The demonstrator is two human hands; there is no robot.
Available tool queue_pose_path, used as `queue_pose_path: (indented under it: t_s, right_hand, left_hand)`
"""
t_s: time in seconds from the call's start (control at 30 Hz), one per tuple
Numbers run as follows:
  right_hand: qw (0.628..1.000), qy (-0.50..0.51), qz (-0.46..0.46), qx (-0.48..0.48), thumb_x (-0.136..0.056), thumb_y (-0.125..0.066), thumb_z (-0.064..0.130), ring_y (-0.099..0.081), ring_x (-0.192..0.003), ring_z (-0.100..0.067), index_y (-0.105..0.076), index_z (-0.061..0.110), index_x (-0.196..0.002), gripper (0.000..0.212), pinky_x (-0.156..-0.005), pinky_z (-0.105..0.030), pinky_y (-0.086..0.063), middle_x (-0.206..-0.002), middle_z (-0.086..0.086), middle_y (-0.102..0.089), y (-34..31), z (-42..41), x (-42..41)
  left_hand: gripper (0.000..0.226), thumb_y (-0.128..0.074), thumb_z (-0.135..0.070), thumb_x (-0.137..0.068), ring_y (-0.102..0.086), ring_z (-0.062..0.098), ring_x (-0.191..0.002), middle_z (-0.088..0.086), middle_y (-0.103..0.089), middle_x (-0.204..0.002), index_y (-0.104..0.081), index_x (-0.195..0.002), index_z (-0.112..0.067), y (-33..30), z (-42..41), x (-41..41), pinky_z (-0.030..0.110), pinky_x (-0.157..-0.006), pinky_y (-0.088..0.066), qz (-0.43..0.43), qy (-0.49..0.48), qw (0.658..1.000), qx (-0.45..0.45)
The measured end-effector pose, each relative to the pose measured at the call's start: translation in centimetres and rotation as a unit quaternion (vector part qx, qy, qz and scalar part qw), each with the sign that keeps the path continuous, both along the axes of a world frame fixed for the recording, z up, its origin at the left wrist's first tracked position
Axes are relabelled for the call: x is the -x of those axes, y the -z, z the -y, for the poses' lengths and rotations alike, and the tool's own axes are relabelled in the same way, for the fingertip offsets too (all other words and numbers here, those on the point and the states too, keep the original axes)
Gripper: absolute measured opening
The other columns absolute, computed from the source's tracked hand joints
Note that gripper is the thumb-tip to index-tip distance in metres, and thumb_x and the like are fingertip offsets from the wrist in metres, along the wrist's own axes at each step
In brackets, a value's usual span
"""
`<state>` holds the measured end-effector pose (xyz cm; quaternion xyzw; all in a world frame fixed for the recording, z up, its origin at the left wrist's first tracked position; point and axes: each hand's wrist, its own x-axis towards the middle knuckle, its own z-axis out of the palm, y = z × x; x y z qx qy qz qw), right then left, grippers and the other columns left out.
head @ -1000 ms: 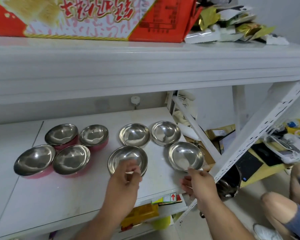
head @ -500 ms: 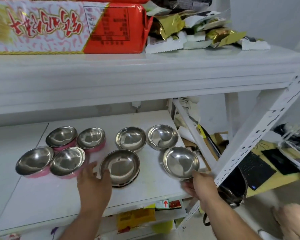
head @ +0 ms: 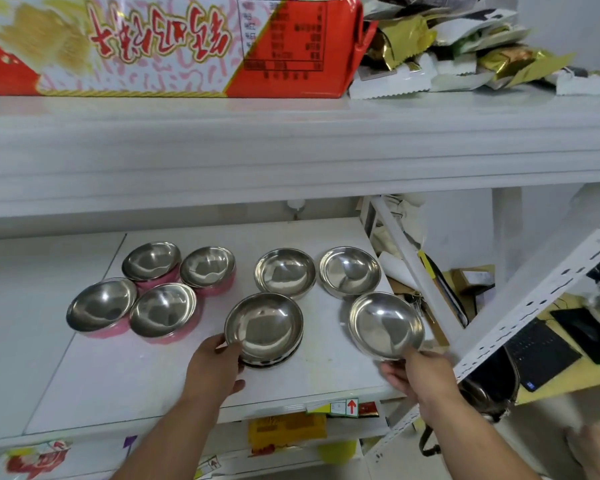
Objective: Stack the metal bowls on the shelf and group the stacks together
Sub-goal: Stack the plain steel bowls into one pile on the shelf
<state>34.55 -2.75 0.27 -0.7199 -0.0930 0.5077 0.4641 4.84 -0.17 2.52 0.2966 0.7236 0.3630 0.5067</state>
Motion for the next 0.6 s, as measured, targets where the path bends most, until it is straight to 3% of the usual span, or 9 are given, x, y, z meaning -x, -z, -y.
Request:
queue_pose_path:
  t_s: [0.1, 0.23, 0.33, 0.37, 0.47, 0.53, 0.6]
  right_hand:
    - [1.0, 0.003, 0.012, -0.003, -0.102, -0.057, 0.006, -0.078, -0.07, -0.028, -0.069, -0.007, -0.104, 0.018, -0.049, -0.025, -0.062, -0.084, -0.025, -0.081, 0.0, 0.3, 0.3]
    - [1.0, 0.003, 0.011, -0.011, -0.101, -0.059, 0.007, -0.08, -0.075, -0.03, -0.068, -0.005, -0.105, 0.015, -0.072, -0.037, -0.066, -0.08, -0.022, -0.081, 0.0, 0.8, 0.8]
    - [1.0, 0.01, 0.012, -0.019, -0.1, -0.059, 0.006, -0.078, -0.07, -0.028, -0.068, -0.007, -0.103, 0.016, -0.089, -0.047, -0.063, -0.072, -0.02, -0.08, 0.0, 1.2, 1.2]
    - [1.0, 0.012, 0.012, -0.019, -0.1, -0.059, 0.006, -0.078, -0.069, -0.028, -0.068, -0.008, -0.104, 0.017, -0.089, -0.048, -0.063, -0.072, -0.02, -0.08, 0.0, 1.2, 1.3]
    - [1.0, 0.025, 0.0, -0.018, -0.1, -0.059, 0.006, -0.08, -0.068, -0.029, -0.068, -0.009, -0.107, 0.019, -0.071, -0.038, -0.067, -0.077, -0.023, -0.08, -0.4, 1.4, 1.5]
    - [0.999, 0.03, 0.004, -0.011, -0.1, -0.059, 0.005, -0.079, -0.06, -0.025, -0.068, -0.01, -0.104, 0.018, -0.051, -0.028, -0.064, -0.078, -0.024, -0.08, -0.9, 1.6, 1.6]
    - [0.999, 0.032, 0.014, -0.003, -0.101, -0.058, 0.004, -0.076, -0.051, -0.021, -0.069, -0.011, -0.101, 0.019, -0.042, -0.023, -0.058, -0.074, -0.024, -0.08, -1.2, 1.8, 1.6]
  left_hand:
    - [0.018, -0.061, -0.019, -0.095, -0.07, 0.031, -0.098, 0.007, -0.068, -0.098, -0.059, -0.114, -0.02, -0.1, 0.1, 0.5, 0.045, -0.079, -0.062, 0.007, 0.014, 1.0, -0.003]
    - [0.034, -0.061, -0.025, -0.095, -0.068, 0.026, -0.1, 0.006, -0.067, -0.11, -0.056, -0.128, -0.018, 0.1, 0.0, 0.9, 0.043, -0.081, -0.061, -0.012, 0.043, 0.999, -0.004]
    - [0.051, -0.06, -0.032, -0.092, -0.058, 0.028, -0.121, 0.005, -0.06, -0.136, -0.05, -0.14, -0.015, -0.8, -1.3, 1.5, 0.041, -0.102, -0.046, -0.129, 0.069, 0.988, -0.058]
    - [0.051, -0.059, -0.03, -0.092, -0.056, 0.028, -0.124, 0.006, -0.06, -0.137, -0.051, -0.139, -0.013, -1.5, -2.3, 1.6, 0.039, -0.101, -0.042, -0.159, 0.072, 0.982, -0.076]
    - [0.044, -0.052, -0.025, -0.092, -0.06, 0.031, -0.119, 0.009, -0.065, -0.13, -0.058, -0.132, -0.011, -2.9, -7.7, 1.2, 0.036, -0.096, -0.043, -0.212, 0.13, 0.963, -0.101]
    - [0.044, -0.052, -0.025, -0.092, -0.059, 0.034, -0.122, 0.015, -0.064, -0.133, -0.061, -0.13, -0.004, -2.4, -11.7, 0.2, 0.037, -0.1, -0.044, -0.216, 0.174, 0.957, -0.082]
    - [0.043, -0.054, -0.026, -0.093, -0.062, 0.037, -0.117, 0.021, -0.066, -0.127, -0.065, -0.121, 0.003, -2.0, -14.4, -0.9, 0.037, -0.095, -0.049, -0.233, 0.224, 0.946, -0.037]
